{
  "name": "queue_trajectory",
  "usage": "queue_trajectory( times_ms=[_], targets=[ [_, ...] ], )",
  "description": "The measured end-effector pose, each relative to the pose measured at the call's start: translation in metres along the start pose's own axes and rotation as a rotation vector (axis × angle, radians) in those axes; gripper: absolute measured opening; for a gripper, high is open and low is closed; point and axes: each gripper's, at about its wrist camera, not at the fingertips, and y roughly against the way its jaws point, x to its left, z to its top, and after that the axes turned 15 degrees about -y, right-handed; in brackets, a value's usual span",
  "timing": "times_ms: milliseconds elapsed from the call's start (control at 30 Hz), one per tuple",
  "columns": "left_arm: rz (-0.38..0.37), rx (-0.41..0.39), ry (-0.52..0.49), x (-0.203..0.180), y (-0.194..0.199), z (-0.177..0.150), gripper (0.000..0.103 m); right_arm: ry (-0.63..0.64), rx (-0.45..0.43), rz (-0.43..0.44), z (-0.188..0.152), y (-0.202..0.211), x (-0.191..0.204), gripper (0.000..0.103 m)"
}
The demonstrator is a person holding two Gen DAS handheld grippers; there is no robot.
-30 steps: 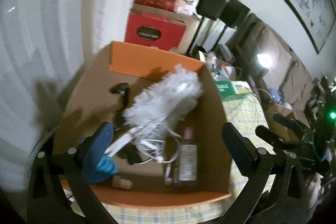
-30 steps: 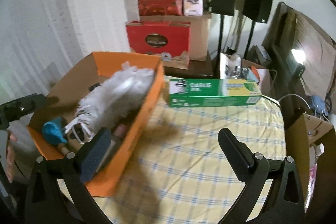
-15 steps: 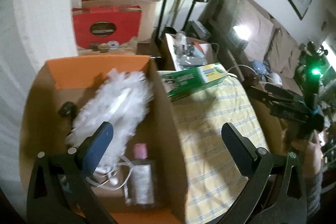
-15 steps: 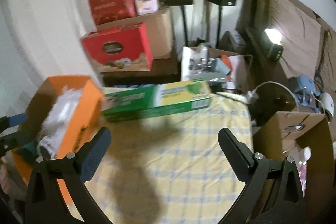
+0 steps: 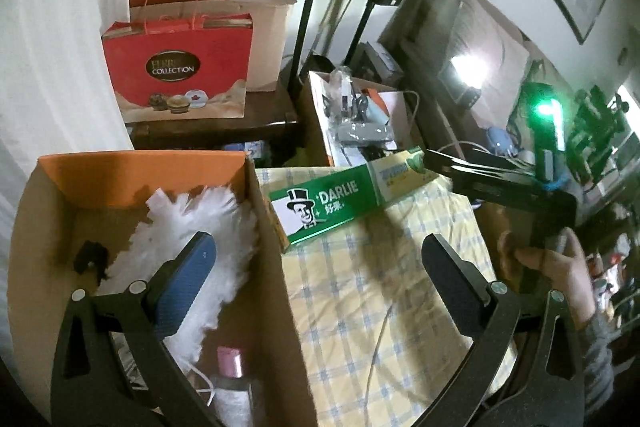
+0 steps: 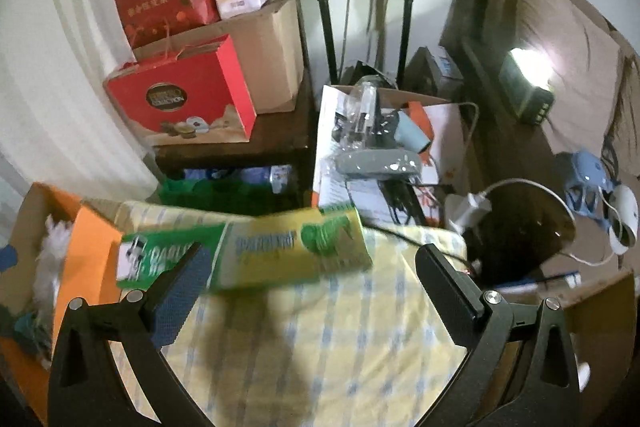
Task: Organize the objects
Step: 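Move the right tool to the green DARLIE toothpaste box on the tablecloth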
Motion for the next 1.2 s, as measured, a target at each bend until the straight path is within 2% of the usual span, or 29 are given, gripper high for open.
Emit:
queue_trajectory(
  times_ms=[333,600,867,1200],
  targets=[
    [0.007,0.007,-0.002,0.002,-0.012,0.001,0.103,-0.003,0.072,-0.015,0.028,-0.072,0.013,0.103],
    [0.008,0.009,-0.023,-0.006,-0.012,-0.001,0.103,0.039,0.169,-0.077,0.024,-0.095,0.008,0.103],
    [-0.040,-0.006,-0.027,-0.032,0.011,-0.011,0.103,0.055,0.263,-0.081,-0.005,-0.074,-0.005,0.103],
    [-0.125,0.012,-0.076,-0.086,0.026,-0.045,0.103,0.020,0.241,-0.041,-0.081,-0.013,-0.028,0.103]
  ],
)
